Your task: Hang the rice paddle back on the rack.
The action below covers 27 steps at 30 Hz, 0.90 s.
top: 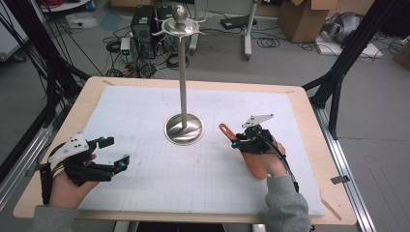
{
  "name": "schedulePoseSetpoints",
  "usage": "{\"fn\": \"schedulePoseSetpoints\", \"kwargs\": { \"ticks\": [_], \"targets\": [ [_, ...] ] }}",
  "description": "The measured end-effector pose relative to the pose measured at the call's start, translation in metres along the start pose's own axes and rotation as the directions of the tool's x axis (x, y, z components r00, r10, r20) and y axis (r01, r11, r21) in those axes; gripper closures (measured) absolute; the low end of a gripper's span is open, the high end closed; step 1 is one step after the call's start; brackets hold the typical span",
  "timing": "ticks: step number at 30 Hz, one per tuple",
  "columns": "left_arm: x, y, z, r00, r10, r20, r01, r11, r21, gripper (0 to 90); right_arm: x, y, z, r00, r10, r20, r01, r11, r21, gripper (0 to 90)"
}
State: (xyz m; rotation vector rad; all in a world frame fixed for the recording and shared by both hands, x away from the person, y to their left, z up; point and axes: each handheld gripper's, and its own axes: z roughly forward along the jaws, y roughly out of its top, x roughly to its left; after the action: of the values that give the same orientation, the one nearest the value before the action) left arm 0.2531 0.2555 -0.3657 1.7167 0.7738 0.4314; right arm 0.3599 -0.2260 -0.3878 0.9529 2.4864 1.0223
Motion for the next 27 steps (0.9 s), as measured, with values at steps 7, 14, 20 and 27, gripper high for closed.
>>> {"fn": "schedulePoseSetpoints", "kwargs": {
  "ticks": [7,14,20,27],
  "targets": [
    [0.0,0.001,0.003,1.0,0.002,0.008,-0.002,1.0,0.003,8.8,-0.001,-0.001,-0.011,1.0,0.009,0.0,-0.009,0.999,-0.04,64.6],
    [0.0,0.002,0.005,0.9999,0.002,0.011,-0.002,1.0,0.002,8.8,-0.005,-0.002,-0.026,0.9996,0.028,0.006,-0.027,0.994,-0.108,64.7],
    [0.0,0.002,0.005,0.9999,0.0,0.013,0.0,1.0,0.0,8.8,-0.005,-0.002,-0.039,0.9995,0.033,0.005,-0.031,0.986,-0.165,64.7],
    [0.0,0.002,0.006,0.9999,0.001,0.014,-0.001,1.0,0.001,8.8,-0.003,0.001,-0.055,0.9999,0.014,0.001,-0.013,0.973,-0.232,64.7]
  ]
}}
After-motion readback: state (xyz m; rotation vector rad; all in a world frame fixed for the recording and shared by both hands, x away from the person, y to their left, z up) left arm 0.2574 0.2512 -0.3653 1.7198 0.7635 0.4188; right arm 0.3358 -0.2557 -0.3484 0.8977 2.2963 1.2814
